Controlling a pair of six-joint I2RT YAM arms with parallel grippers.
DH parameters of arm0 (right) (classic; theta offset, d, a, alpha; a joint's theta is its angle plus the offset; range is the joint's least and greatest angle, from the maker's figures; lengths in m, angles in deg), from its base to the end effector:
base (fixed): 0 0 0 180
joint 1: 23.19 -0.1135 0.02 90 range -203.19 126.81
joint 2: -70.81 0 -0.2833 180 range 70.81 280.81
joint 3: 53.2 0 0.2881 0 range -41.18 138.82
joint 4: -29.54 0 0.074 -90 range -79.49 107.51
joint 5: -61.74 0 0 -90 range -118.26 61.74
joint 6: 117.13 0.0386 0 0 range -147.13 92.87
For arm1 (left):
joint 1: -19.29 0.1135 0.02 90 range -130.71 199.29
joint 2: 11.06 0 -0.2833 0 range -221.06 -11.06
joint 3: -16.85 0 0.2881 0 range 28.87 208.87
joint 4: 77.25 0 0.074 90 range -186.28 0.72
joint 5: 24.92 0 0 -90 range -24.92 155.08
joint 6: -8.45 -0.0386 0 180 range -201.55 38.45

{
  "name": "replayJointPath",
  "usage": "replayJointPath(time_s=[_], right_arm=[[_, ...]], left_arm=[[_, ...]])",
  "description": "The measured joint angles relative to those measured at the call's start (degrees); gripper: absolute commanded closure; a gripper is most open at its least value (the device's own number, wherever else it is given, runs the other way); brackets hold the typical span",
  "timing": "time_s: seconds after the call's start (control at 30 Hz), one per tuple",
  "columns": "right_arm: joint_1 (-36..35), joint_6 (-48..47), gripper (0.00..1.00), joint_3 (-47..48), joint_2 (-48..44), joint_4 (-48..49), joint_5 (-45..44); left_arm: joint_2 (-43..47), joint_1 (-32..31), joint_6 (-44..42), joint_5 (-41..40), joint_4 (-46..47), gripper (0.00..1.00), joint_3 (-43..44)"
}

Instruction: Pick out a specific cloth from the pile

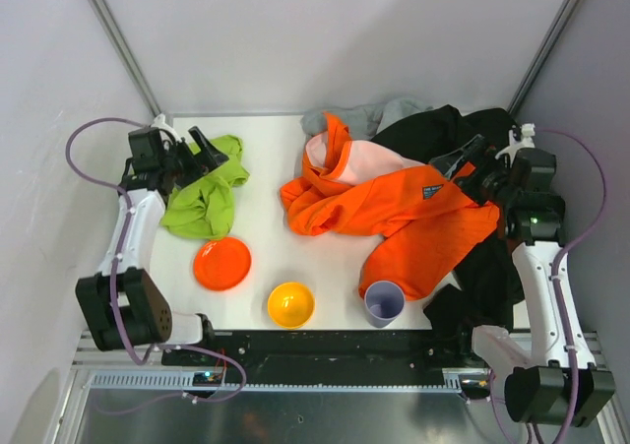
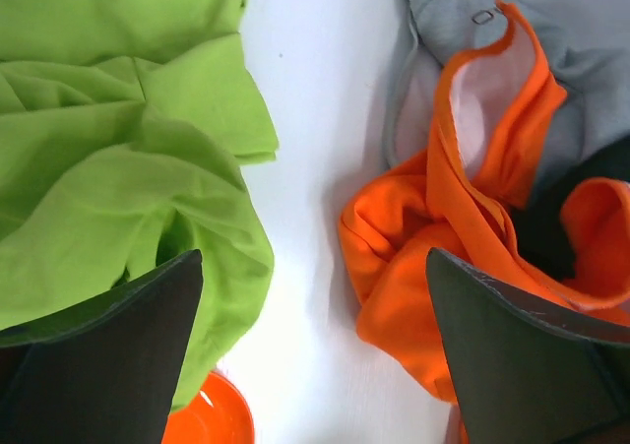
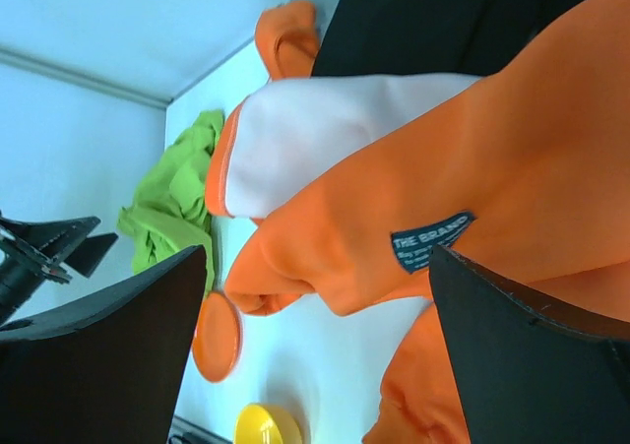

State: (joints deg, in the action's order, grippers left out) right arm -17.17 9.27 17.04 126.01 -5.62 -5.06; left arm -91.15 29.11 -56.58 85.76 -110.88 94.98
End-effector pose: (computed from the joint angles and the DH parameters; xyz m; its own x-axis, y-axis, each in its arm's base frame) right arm 0.2396 -0.0100 0.3832 -0.4364 0.5945 -0.6754 -0.0155 0.7455 0.6663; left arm 0.3459 0.0460 0.3186 -0.5719 -0.4998 -0.6504 -0.1302 0.8382 -0.5296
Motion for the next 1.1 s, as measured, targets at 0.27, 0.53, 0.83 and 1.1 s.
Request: replayJointPath(time_s=[0.27,0.53,0.83,1.1], right_arm=[[-9.22,-1.60,0.01,0.55,2.16,-2.12,-4.42],[-15.19,-6.21,0.01,0.74,2.36,-8.17,-12.28],[-19.74,-10.62,0.01,0.79,-3.21,-16.59,-21.38],[-20.98,-11.89,0.01,0.68,-12.46,-19.91,-24.33]], left_arm=[[7.67,-2.60,-4.70,-0.94,-3.93,0.00,-4.02],[11.61,-17.92,-11.23,-11.17,-11.76,0.00,-4.02],[18.99,-33.20,-13.42,-24.06,-17.79,0.01,-4.44],[33.51,-33.94,-12.92,-25.27,-18.78,0.00,-6.73]])
